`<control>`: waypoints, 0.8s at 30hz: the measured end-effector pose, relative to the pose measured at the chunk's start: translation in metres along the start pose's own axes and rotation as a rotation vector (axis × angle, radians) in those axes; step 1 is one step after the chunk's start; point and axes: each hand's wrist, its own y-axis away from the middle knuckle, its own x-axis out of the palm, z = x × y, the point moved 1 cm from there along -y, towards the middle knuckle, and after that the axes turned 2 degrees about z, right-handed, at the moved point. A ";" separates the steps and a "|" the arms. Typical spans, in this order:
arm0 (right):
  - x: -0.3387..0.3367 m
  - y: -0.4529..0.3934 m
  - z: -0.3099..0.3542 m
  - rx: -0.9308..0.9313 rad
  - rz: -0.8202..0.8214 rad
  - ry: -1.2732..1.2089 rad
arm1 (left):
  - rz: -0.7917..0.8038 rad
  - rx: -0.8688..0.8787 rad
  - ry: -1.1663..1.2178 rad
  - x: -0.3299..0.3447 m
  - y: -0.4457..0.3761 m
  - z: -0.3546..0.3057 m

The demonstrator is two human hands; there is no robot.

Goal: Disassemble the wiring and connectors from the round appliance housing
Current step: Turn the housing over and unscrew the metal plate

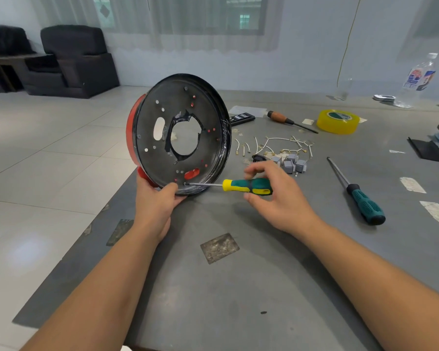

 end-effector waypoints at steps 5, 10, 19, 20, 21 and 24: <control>0.016 -0.006 0.002 0.475 -0.255 -0.742 | -0.012 0.015 -0.015 0.002 0.001 0.001; 0.016 -0.007 0.003 0.583 -0.249 -0.888 | -0.009 0.014 -0.011 0.003 0.003 0.000; 0.006 -0.006 0.000 0.263 -0.195 -0.239 | -0.016 -0.001 -0.023 0.005 0.005 -0.004; 0.005 -0.006 -0.001 0.214 -0.171 -0.208 | -0.010 0.001 -0.026 0.005 0.006 -0.004; 0.004 -0.005 0.000 0.184 -0.158 -0.176 | -0.006 0.005 -0.030 0.005 0.006 -0.005; 0.005 -0.006 0.000 0.207 -0.203 -0.182 | -0.010 0.007 -0.029 0.006 0.008 -0.006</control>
